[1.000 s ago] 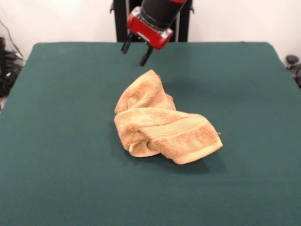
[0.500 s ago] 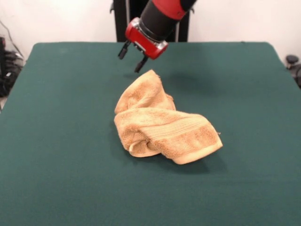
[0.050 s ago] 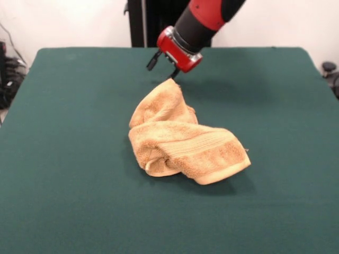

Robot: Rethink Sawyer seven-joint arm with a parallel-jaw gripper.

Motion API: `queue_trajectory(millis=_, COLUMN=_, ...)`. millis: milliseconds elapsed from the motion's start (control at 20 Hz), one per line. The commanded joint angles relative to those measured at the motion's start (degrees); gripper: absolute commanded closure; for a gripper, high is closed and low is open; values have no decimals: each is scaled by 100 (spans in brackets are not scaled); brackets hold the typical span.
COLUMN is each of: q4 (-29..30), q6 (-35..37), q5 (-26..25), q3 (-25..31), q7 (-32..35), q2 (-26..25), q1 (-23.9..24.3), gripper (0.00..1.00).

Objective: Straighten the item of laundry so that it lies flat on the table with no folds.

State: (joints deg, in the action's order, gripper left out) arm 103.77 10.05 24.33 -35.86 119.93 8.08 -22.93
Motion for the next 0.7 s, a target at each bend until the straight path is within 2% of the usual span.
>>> queue_trajectory(millis=50, q4=-347, q6=516, q5=525, q3=288, q7=1519, q2=-11, q1=-79, gripper=0)
queue_trajectory(millis=250, q4=-291, q6=475, q5=427, q3=446, q7=1359, q2=179, q1=50, gripper=0)
queue_trajectory(millis=500, q4=-30, q6=25, q5=-109, q3=1408, q7=536, q2=970, q1=1039, gripper=0)
queue_trajectory(millis=700, q4=-9, q6=-63, q5=-386, q3=1687, q7=346, q2=1203, q1=1466, gripper=0)
